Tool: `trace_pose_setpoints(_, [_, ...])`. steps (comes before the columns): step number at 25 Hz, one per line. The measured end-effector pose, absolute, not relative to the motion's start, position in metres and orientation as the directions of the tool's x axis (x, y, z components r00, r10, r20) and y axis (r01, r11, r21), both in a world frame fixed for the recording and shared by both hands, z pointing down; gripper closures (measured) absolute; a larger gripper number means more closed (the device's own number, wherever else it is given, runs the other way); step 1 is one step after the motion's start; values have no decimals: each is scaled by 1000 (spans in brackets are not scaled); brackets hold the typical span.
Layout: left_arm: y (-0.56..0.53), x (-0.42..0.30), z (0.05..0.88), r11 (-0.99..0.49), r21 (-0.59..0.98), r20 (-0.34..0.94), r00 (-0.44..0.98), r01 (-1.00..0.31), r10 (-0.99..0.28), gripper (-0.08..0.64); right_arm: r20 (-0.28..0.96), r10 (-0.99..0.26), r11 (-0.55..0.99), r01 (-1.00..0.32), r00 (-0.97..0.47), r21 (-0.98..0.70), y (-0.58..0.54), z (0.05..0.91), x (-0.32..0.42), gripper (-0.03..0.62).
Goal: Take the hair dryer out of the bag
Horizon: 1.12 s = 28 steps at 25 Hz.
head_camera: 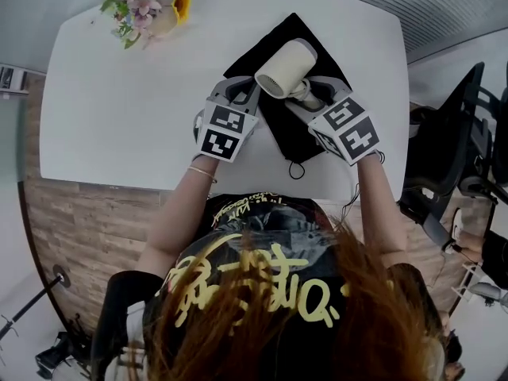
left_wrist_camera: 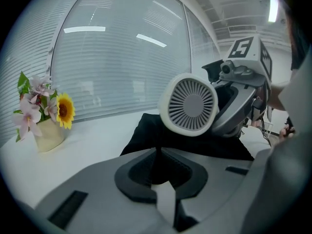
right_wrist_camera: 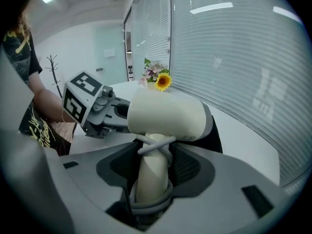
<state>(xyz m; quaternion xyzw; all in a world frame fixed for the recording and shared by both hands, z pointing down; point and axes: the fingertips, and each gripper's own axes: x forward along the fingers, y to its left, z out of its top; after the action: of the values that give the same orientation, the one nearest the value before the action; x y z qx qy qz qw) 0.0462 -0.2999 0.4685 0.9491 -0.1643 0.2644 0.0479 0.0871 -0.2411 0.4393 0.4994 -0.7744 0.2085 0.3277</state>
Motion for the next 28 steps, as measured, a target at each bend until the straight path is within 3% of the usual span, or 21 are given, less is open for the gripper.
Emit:
trace_pose_setpoints(16, [-296,47,471,-956,-28,540,800,-293,-261,537,757,-612,276,-959,-230,-68,-270,468,99,377])
trace_pose_setpoints(28, [-294,48,471,-958,-72,556,786,-278,-270,537,801,-565,257,-965,-196,-55,-275,480,100,377])
